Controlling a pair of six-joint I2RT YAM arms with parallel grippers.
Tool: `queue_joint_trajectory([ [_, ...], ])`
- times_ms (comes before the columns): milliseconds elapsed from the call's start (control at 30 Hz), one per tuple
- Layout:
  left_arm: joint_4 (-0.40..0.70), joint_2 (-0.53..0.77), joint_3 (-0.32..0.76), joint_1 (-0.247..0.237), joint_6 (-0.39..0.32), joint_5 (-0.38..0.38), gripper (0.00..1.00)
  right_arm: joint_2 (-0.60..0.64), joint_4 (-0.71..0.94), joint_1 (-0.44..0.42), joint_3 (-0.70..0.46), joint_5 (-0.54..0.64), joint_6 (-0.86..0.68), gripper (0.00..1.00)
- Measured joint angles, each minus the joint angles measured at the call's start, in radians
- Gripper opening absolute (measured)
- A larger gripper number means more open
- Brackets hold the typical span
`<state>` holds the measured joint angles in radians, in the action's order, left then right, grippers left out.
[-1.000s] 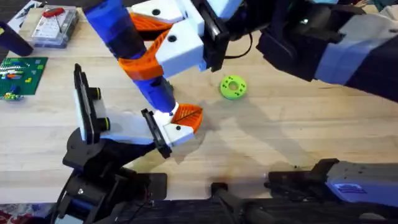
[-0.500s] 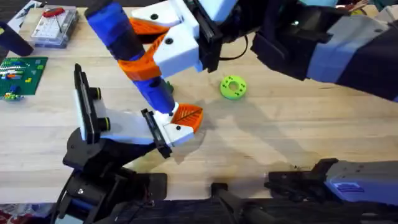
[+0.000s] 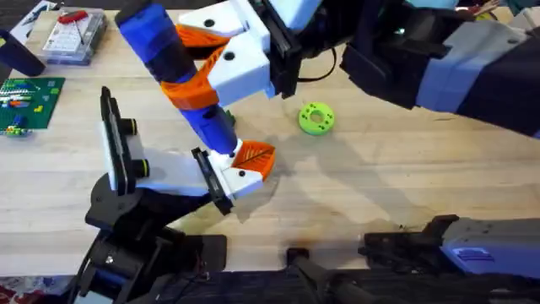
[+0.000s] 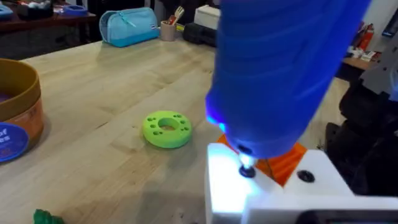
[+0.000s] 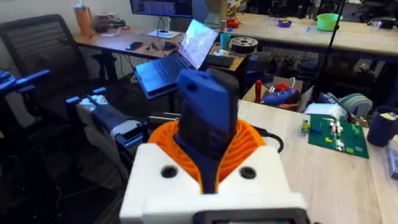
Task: Pick up the gripper from the table and insert it into the empty holder that is missing its gripper. Then pick up a screw, insert it into the mounting hole, and use the screwdriver to tighten it. Finally, clean up the table by picking up the vegetable and placing it into the bucket.
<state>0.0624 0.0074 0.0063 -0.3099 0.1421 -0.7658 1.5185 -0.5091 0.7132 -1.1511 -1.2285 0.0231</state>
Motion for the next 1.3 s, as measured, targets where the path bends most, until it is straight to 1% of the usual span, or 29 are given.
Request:
queue_joint_trajectory([
  [400,0.000,0.000,0.000,0.000,0.000,0.000,0.018,0.000,0.000,0.000,0.000,0.000,0.000,0.067],
  [533,0.000,0.000,0.000,0.000,0.000,0.000,0.018,0.000,-0.038,0.000,0.000,-0.001,0.006,0.068],
  [633,0.000,0.000,0.000,0.000,0.000,0.000,0.018,0.000,-0.133,-0.001,0.000,-0.003,0.060,0.069],
  [733,0.000,0.000,0.000,0.000,0.000,0.000,0.018,0.000,-0.250,-0.012,-0.002,-0.010,0.148,0.068],
  [800,0.000,0.000,0.000,0.000,0.001,0.000,0.018,0.000,-0.315,-0.028,-0.003,-0.016,0.209,0.069],
  [900,0.000,0.000,0.000,0.000,0.000,0.000,0.018,0.000,-0.369,-0.061,-0.004,-0.020,0.271,0.068],
  [1100,0.000,0.000,0.000,0.000,0.000,0.000,0.018,0.000,-0.404,-0.114,-0.004,-0.031,0.323,0.068],
  [1300,0.000,0.000,0.000,0.000,0.000,0.000,0.018,0.000,-0.404,-0.136,-0.004,-0.065,0.340,0.069],
])
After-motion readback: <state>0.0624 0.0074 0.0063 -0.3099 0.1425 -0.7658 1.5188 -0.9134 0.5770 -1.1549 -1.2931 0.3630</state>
